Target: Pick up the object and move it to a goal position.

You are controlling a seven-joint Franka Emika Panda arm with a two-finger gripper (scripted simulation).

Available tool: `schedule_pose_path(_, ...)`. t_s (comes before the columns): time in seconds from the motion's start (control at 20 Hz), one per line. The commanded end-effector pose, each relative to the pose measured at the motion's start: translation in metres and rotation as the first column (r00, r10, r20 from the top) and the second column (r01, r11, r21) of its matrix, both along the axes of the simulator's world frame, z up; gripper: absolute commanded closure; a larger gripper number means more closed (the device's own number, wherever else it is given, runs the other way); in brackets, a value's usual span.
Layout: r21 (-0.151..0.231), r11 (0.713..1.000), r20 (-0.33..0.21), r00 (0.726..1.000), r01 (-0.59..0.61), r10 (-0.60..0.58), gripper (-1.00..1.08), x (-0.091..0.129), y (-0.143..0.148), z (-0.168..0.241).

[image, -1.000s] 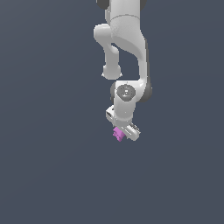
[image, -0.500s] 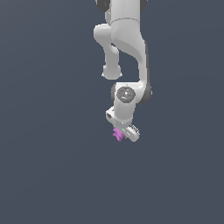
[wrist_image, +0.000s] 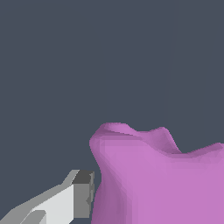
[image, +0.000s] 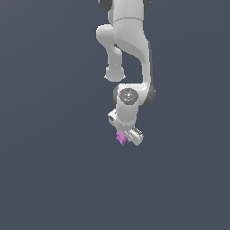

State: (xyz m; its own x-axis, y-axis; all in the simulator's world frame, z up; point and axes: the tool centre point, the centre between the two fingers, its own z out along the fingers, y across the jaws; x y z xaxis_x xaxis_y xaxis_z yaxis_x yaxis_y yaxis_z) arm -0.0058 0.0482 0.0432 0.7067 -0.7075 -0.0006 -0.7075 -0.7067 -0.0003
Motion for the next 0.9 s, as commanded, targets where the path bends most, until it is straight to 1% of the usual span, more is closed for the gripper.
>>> schedule_pose_path(0.0,0.000,1.000,0.001,1.000,0.001,-0.001,1.08,-0.001,-0.005,0.005)
schedule_pose_path(0.2,0.000,1.000,0.001,1.000,0.001,-0.001,1.08,-0.005,-0.019,0.020)
schedule_pose_path(0.4,0.001,1.000,0.001,1.000,0.001,-0.001,1.08,-0.010,-0.041,0.044)
schedule_pose_path(0.85,0.002,1.000,0.000,1.000,0.002,-0.002,1.08,-0.029,-0.116,0.124)
